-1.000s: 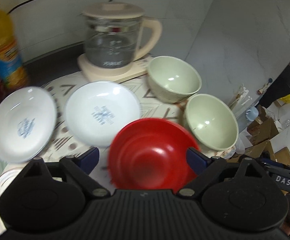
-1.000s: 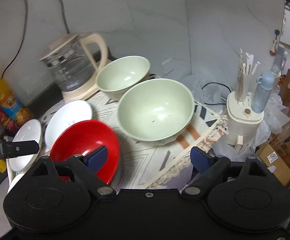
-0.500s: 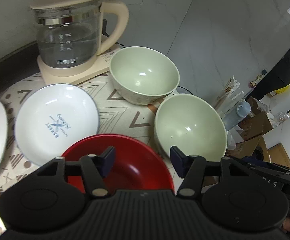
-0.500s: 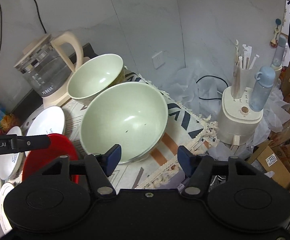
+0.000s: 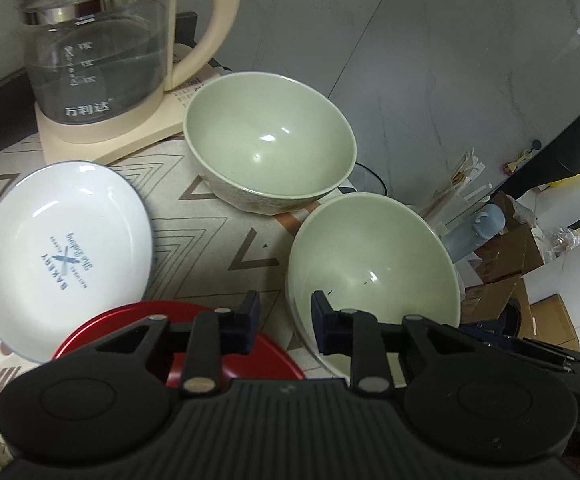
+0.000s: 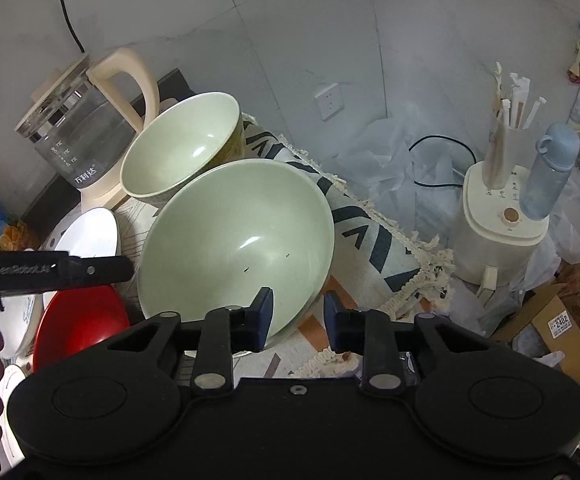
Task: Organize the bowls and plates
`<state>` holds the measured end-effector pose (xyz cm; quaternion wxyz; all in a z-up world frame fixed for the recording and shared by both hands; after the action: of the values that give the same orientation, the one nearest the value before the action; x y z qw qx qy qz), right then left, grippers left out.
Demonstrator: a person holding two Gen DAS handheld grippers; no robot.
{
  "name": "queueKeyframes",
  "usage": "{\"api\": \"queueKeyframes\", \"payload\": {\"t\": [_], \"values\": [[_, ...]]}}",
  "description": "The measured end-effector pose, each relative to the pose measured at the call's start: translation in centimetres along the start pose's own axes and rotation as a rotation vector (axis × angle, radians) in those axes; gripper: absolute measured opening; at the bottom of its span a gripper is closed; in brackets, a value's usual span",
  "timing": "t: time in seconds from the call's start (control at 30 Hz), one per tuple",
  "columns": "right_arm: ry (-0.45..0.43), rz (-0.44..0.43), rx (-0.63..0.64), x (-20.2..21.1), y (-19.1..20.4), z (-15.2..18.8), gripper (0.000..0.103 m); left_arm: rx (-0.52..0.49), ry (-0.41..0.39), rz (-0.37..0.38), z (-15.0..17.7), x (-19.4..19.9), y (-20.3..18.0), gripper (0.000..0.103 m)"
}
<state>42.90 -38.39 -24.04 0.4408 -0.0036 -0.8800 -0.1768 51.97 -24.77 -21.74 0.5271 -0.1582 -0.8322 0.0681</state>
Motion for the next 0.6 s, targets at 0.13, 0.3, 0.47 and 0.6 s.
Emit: {"api": "queueKeyframes", "payload": {"t": [0.13,0.3,0.47,0.6], "values": [[0.014,0.004,-0.002,-0.7,-0.4,0.0,0.022,0.004,0.025,0.008,0.0,-1.3,-0.4,0.019],[0.015,-0.003,0.006,-0.9,-0.6,-0.1,0.017,-0.002,0.037,0.003,0.1,-2.6,-0.9,0.015],[0.002,-0.003,0.031,-1.2,-0.5,-0.2,0.017,-0.026,0.019,-0.016,0.0,-2.9,-1.0,0.012],[-0.017,-0.006,0.044,-0.9,-0.5,-0.5,0.017,-0.024,0.008,-0.025,0.0,-2.6,-1.1,0.011]]}}
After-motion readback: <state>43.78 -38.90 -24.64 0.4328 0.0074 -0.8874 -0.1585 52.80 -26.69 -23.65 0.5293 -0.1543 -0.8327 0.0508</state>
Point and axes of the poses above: each gripper's, at about its wrist camera, not at the fingertips, and x roughly against the way its jaws point, y to its left, z to its underside, the point moved 9 cm from there along -x, roughly the way its jaws point, and after that the axes turned 1 degree about -y, right-handed, at the moved point
